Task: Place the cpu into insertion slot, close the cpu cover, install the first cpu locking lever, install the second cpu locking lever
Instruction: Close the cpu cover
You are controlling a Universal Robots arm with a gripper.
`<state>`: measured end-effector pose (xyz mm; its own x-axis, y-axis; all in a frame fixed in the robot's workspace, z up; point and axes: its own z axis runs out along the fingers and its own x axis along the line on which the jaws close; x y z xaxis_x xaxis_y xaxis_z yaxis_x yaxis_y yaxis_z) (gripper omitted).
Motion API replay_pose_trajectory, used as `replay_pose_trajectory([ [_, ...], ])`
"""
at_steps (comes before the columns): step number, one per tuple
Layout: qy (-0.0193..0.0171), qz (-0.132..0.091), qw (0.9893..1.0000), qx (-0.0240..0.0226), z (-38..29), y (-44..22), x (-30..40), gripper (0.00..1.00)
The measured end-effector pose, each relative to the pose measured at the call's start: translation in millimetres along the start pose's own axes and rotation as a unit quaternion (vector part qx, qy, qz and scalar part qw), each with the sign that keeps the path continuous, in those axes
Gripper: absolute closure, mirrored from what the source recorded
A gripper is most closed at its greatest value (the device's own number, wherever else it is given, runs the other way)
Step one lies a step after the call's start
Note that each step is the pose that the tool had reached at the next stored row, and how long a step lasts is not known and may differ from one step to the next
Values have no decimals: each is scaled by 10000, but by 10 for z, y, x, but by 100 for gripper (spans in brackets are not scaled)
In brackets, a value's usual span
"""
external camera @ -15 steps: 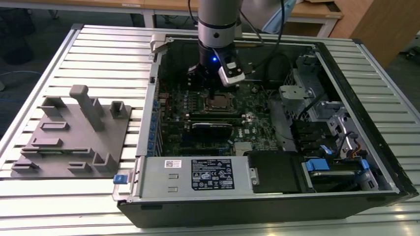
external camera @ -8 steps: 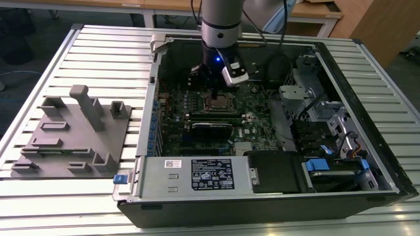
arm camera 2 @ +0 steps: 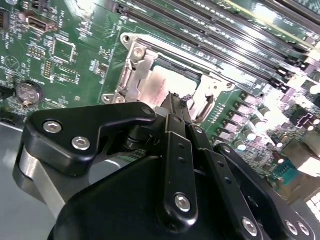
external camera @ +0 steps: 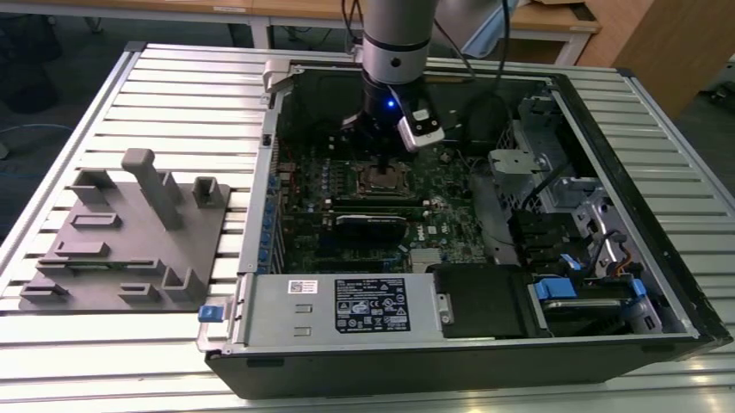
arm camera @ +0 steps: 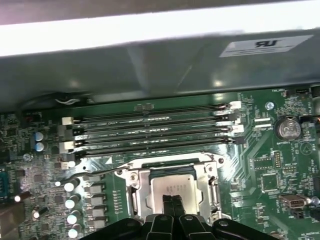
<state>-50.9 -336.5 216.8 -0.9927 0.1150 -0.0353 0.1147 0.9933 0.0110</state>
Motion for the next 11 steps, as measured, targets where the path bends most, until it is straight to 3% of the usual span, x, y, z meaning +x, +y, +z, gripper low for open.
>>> replay_pose_trajectory([
  [4,0,0,10000,0,2,6,-41,90],
  [11,0,0,10000,0,-11,8,-43,90],
])
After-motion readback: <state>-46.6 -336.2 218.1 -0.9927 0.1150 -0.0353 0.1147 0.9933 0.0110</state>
